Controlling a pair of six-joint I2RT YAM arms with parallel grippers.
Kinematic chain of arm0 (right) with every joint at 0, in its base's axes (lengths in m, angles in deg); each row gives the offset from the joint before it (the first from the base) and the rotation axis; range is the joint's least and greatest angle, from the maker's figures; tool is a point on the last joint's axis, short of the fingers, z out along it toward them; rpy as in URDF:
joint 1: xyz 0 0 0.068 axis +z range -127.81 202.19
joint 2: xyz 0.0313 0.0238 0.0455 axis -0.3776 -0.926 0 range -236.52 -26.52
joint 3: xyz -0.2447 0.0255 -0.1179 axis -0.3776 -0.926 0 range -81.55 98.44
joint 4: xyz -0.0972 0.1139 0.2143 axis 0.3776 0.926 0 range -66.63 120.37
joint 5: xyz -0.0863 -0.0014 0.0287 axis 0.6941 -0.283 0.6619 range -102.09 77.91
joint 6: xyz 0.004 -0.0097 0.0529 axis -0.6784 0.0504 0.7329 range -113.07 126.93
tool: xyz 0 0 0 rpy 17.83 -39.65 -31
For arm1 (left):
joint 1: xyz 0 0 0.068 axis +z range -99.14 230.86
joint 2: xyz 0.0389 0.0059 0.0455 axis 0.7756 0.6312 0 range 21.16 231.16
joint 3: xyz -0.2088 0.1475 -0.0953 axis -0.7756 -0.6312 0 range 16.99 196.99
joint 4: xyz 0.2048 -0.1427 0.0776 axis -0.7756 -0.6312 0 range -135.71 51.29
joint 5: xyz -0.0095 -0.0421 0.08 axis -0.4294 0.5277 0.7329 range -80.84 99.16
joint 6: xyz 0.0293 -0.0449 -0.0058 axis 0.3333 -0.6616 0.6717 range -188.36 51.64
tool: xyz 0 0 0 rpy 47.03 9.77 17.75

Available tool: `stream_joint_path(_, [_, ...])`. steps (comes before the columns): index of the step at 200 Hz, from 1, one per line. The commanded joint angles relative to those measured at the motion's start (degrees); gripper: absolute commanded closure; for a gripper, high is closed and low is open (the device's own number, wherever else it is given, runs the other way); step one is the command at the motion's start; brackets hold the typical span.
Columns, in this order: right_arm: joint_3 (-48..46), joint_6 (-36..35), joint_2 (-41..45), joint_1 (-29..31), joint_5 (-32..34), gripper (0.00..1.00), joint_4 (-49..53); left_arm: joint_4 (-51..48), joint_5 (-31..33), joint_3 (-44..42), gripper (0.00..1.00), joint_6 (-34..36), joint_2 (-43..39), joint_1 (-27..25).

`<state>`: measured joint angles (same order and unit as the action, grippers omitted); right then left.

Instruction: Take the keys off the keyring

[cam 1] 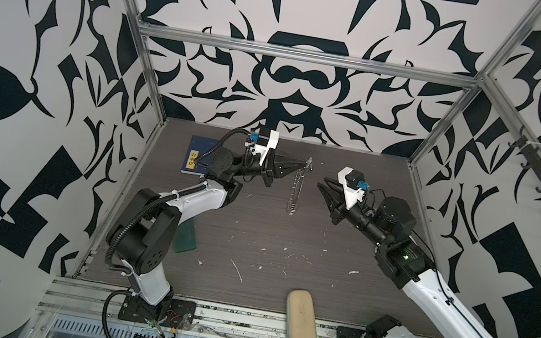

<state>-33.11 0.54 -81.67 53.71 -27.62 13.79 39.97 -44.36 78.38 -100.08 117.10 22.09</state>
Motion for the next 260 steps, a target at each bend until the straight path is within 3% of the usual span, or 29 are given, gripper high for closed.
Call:
stream_joint_path(1, [-1.21, 5.55, 1.37, -0.12, -3.21, 0.77, -8.42, 3.94, 1.24, 2.22, 1.0, -1.56, -2.18, 0.3])
stream_joint_path(28, [-2.63, 11.68, 0.69, -0.07, -6.99, 0.81, -14.47, 3.94, 1.13, 2.42, 1.0, -1.85, -2.1, 0.3])
stream_joint_path(74, [-1.25, 15.26, -2.44, 0.68, -10.85, 0.86, -15.6, 3.94, 1.2, 2.35, 1.0, -1.85, -2.17, 0.3])
stream_joint_path(160, [2.13, 13.64, -6.18, 2.21, -13.39, 0.88, -14.69, 3.94, 0.09, 1.64, 1.0, -1.98, -2.89, 0.3])
stream_joint_path(260, [5.91, 8.19, -6.72, 2.05, -11.47, 0.78, -13.53, 3.94, -2.01, 1.06, 1.0, -2.38, -3.92, 0.47])
